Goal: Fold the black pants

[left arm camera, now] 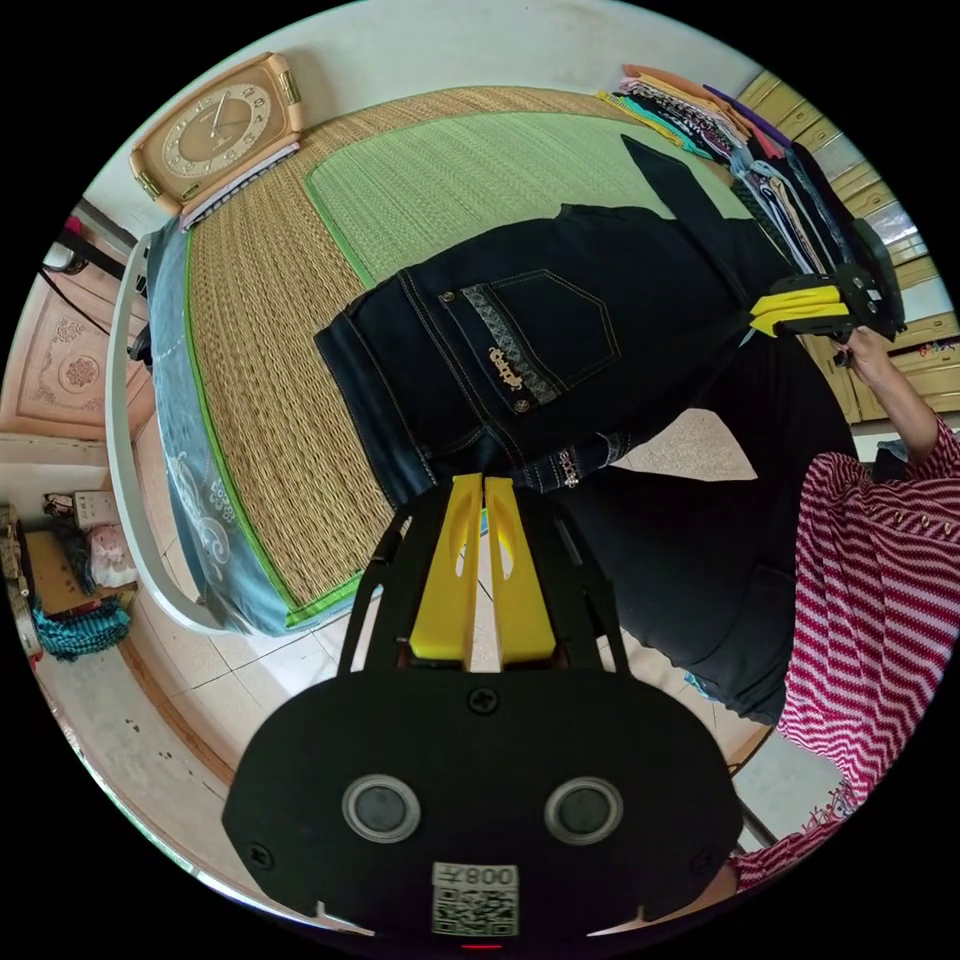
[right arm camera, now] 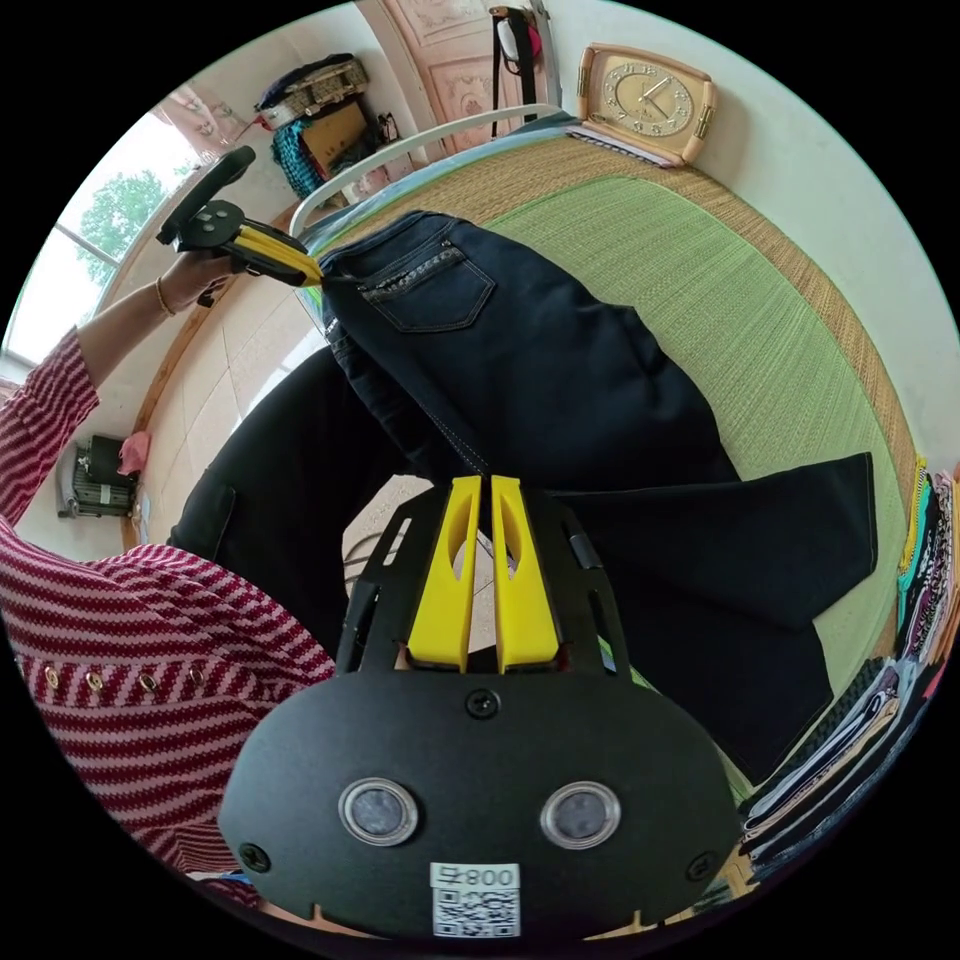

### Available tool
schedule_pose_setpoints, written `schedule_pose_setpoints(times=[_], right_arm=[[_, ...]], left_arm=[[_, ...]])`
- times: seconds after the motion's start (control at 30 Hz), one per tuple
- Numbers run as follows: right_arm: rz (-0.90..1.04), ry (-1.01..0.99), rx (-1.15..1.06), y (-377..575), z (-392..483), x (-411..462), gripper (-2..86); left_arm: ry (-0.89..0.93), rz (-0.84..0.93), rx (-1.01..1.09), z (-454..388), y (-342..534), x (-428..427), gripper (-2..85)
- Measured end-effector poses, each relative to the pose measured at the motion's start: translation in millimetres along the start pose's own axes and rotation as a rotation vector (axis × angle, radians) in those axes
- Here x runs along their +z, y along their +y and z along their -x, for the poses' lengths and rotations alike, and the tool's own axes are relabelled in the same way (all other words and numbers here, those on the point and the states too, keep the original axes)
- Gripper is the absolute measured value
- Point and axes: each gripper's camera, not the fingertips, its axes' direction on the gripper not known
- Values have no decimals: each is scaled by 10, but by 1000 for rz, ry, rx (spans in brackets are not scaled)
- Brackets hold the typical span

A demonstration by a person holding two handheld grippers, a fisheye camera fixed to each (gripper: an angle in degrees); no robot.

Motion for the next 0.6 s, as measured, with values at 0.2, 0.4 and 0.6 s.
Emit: schedule_pose_setpoints(times=[0.2, 0.4, 0.6], right_arm=[[51, -21, 7, 85, 55, 256, 22], [27, -25, 8, 198, 120, 238, 22], [84, -31, 14, 232, 171, 486, 23]], left_arm=[[19, 27, -14, -74, -111, 296, 1], [27, 13, -26, -137, -231, 471, 1], [31, 27, -48, -198, -392, 682, 1]])
